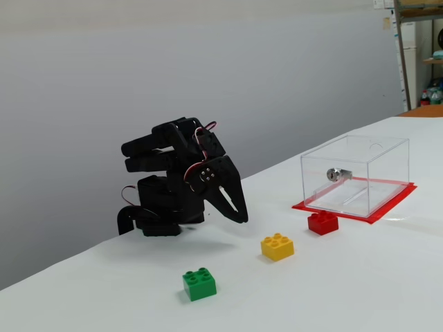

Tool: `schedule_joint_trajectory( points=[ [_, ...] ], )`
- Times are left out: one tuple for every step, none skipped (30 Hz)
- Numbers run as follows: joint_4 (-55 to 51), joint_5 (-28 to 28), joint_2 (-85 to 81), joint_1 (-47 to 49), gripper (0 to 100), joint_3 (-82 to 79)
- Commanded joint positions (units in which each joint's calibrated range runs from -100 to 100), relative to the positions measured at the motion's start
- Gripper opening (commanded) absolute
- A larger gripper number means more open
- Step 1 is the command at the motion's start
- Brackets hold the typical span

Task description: Pick the green lego brick and place it into the transparent box

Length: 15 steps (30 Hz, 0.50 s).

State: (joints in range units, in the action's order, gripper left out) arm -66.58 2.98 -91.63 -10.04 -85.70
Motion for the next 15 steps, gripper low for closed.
schedule_joint_trajectory(
  points=[
    [2.9,0.3,7.6,-3.5,1,6.9],
    [4.0,0.3,9.6,-4.4,1,8.2],
    [5.0,0.3,11.7,-5.3,1,9.3],
    [6.1,0.3,13.9,-6.3,1,10.5],
    [7.0,0.3,15.4,-7.2,1,11.4],
    [7.7,0.3,16.9,-8.3,1,12.4],
    [8.5,0.3,18.4,-9.2,1,13.4],
    [9.1,0.3,19.7,-10.0,1,14.5],
    [9.3,0.3,21.0,-10.9,1,15.6],
    [9.3,0.3,22.3,-11.9,1,16.9],
    [9.3,0.3,23.4,-12.8,1,18.3],
    [9.3,0.3,24.6,-13.5,1,19.5],
    [9.3,0.3,25.8,-14.2,1,20.9],
    [9.3,0.3,27.2,-15.0,1,22.3],
    [9.2,0.3,28.5,-15.7,1,23.8]
  ],
)
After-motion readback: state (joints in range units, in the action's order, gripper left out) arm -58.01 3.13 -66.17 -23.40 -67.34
